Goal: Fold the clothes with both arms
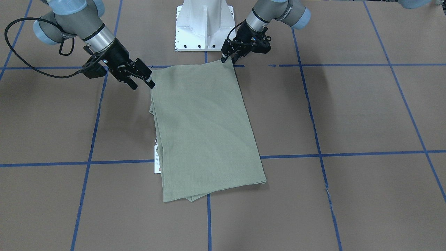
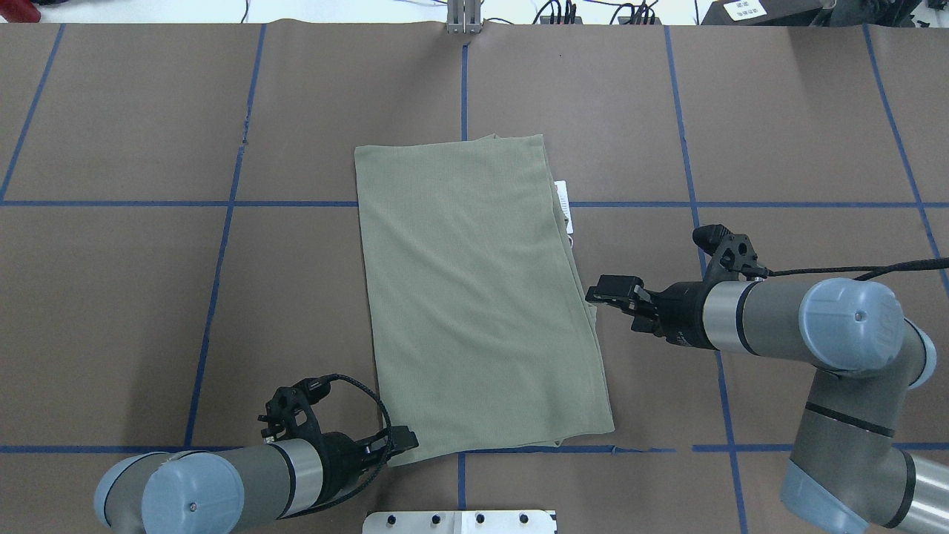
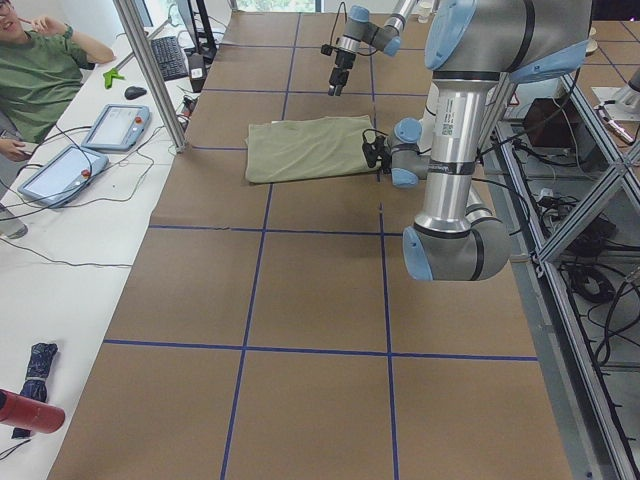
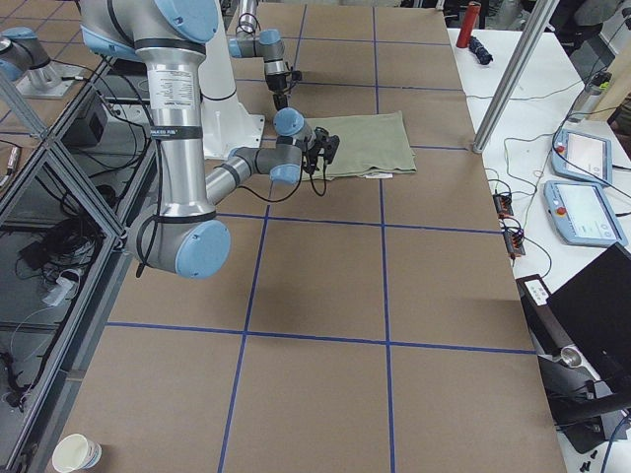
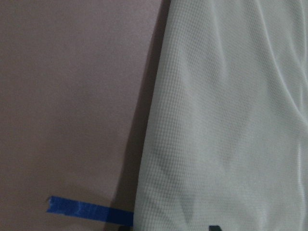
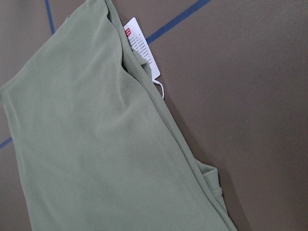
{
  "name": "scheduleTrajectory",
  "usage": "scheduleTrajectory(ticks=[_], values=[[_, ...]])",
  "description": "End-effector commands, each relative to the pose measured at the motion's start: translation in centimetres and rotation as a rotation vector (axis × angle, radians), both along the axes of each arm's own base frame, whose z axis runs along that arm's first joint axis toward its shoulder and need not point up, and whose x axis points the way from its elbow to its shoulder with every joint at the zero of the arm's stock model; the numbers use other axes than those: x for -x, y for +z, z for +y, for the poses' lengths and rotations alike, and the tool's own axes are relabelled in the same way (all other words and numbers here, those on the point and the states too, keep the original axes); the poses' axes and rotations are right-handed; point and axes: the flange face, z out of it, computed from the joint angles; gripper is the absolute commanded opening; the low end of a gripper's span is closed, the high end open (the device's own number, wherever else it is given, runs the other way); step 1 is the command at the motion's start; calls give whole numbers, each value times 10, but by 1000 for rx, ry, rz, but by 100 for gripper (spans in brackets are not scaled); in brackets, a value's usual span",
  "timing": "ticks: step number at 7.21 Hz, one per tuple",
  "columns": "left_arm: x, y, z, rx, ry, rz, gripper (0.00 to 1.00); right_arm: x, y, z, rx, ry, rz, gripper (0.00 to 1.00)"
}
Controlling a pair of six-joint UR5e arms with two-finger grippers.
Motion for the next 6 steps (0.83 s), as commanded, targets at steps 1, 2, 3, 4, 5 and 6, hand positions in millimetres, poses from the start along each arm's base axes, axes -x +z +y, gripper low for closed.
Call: scheduleTrajectory(ticks=[1,2,3,4,5,6], values=[[-2,1,0,0,0,-2,62,0,-1,0,-1,0,-1,100],[-3,-2,0,1,0,3,55,0,-1,0,-1,0,-1,100],[-3,-2,0,1,0,3,38,0,-1,0,1,0,-2,100],[-3,-2,0,0,0,3,15,1,1,0,2,-1,1,100],[-2,-4,0,0,0,6,0,5,0,5,6,-6,0,100],[-2,-3,-1,-2,-1,6,0,11,-3,10,100,47,-26,100]])
